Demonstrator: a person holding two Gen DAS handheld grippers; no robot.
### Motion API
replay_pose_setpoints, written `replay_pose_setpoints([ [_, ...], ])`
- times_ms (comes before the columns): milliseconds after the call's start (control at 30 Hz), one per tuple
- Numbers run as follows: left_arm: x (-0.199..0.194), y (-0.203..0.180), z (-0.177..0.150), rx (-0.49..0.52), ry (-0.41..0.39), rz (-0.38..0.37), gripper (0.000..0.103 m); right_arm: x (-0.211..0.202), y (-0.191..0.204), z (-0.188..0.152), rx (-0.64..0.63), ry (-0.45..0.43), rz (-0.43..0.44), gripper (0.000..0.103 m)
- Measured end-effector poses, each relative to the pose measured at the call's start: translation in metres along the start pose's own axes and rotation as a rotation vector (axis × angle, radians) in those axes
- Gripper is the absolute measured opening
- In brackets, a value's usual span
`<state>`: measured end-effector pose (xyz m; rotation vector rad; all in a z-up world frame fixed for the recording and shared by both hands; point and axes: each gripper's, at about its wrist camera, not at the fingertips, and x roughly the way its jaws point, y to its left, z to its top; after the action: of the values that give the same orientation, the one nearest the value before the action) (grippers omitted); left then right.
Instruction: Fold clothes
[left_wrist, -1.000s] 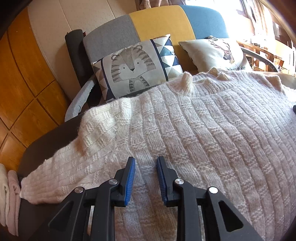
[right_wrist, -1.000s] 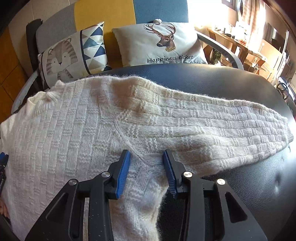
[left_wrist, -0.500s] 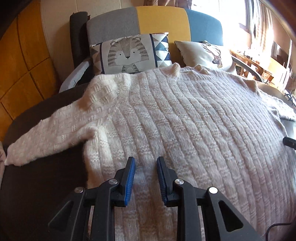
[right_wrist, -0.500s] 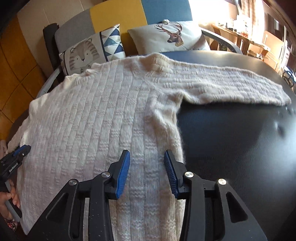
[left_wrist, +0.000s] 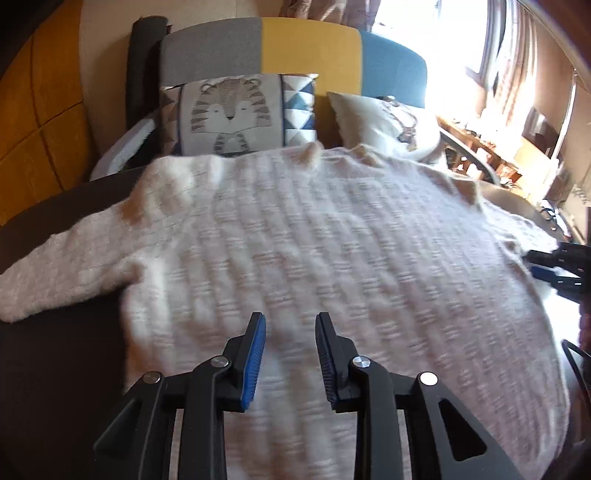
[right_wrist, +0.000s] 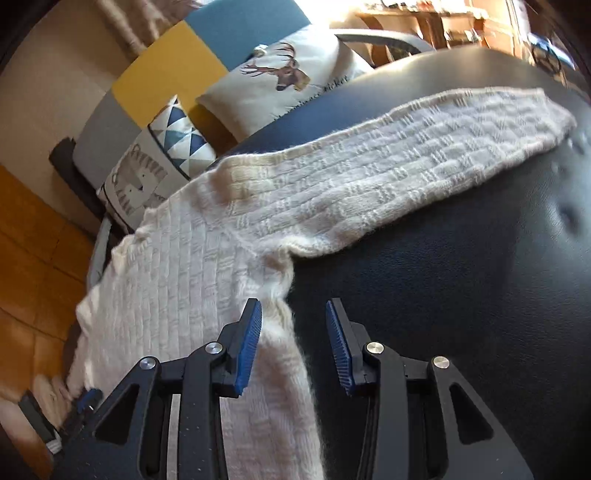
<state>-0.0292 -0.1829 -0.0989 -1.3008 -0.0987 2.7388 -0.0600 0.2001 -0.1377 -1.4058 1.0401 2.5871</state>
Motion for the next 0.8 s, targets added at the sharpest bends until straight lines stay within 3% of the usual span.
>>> replay_pose_setpoints([
  [167,0.014,-0.090,0.008,0.208,-0.007,-0.128,0.027,0.019,-0.023,0.016,0.223,0.002,0.143,0.039],
  [267,0.026,-0.124,0.001,0.290,0.012,-0.148,0.027,0.024,-0.025,0.022,0.251,0.000,0.168,0.037],
  [367,0.032,-0.128,-0.012,0.299,-0.015,-0.119,0.028,0.029,-0.020,0.027,0.184,0.011,0.128,0.013],
  [433,0.032,-0.127,-0.015,0.302,-0.023,-0.112,0.029,0.029,-0.018,0.029,0.135,-0.001,0.094,0.006],
  [600,0.031,-0.125,-0.020,0.314,-0.034,-0.099,0.029,0.024,-0.013,0.039,0.008,-0.091,-0.088,0.000],
  [700,0.032,-0.126,-0.019,0.318,-0.038,-0.096,0.029,0.019,-0.017,0.040,-0.006,-0.074,-0.065,0.001],
  [800,0.033,-0.124,-0.018,0.299,-0.034,-0.118,0.030,-0.001,-0.009,0.030,-0.030,-0.067,0.056,0.004],
])
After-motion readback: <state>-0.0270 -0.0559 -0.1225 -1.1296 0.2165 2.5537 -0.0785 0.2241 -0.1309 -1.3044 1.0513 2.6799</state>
